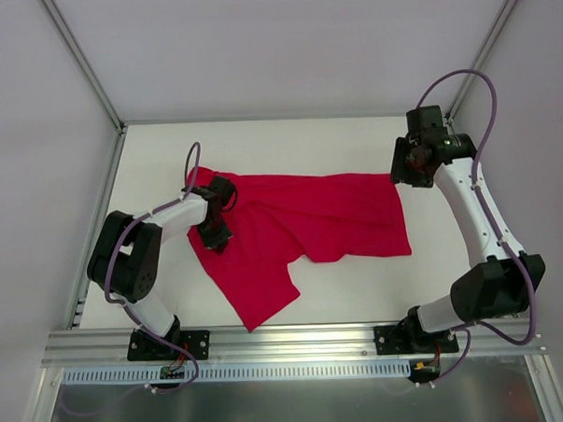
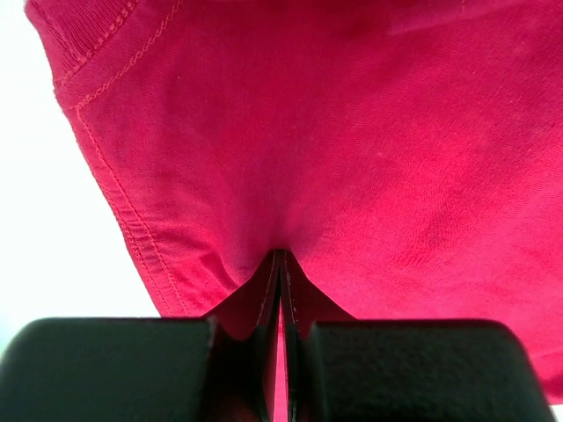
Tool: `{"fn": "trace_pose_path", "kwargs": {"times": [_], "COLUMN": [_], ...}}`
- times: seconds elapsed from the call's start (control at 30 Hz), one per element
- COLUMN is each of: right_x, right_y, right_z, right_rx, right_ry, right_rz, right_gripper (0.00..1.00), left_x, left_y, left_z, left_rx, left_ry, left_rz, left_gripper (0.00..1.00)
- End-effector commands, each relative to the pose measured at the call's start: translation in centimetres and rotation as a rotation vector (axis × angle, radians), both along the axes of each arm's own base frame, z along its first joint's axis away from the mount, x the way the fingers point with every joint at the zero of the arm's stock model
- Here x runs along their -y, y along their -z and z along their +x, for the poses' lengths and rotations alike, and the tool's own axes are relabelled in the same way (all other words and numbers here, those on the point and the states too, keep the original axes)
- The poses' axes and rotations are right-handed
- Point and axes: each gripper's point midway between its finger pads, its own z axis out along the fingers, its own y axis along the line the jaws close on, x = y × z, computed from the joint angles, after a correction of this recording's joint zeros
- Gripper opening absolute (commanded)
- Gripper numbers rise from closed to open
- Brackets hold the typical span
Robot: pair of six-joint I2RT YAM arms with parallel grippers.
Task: Fold and stack the t-shirts
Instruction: Fold the flattened tshirt in 1/3 of the way
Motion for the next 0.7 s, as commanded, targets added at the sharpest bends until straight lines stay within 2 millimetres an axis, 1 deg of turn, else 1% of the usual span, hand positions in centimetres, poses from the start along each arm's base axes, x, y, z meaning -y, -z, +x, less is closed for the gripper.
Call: {"fn": "trace_pose_path", "kwargs": {"times": [0.0,0.2,0.37,0.5,0.67], "right_x": [0.8,0.8,0.6,0.4,0.1], "right_y": [-1.8,-1.6,-1.6,-1.3,-0.6], "right_z": [-0.9,-1.2,-1.2,-1.2,-1.7], "right_rx": [0.041,0.041,0.041,0.039,0.023], "right_ry": [0.008,0.010,0.004,0.000,-0.002], "right_rz": [-0.015,-0.010,-0.001,0.012,0.029], "right_gripper": [0.51,0.51,0.51,0.51,0.51], "left_x": [-1.0,-1.8,-2.8,-4.4,-5.9], "left_y": [0.7,0.4,-0.5,-1.5,-2.1], "left_z": [-0.8,-1.0,-0.9,-1.2,-1.4], "left_rx": [-0.033,-0.046,-0.050,-0.063,-0.076], "left_ry": [-0.030,-0.046,-0.051,-0.056,-0.089], "left_rz": [0.057,0.086,0.127,0.181,0.203], "left_gripper": [0.00,0.00,0.00,0.00,0.00]}}
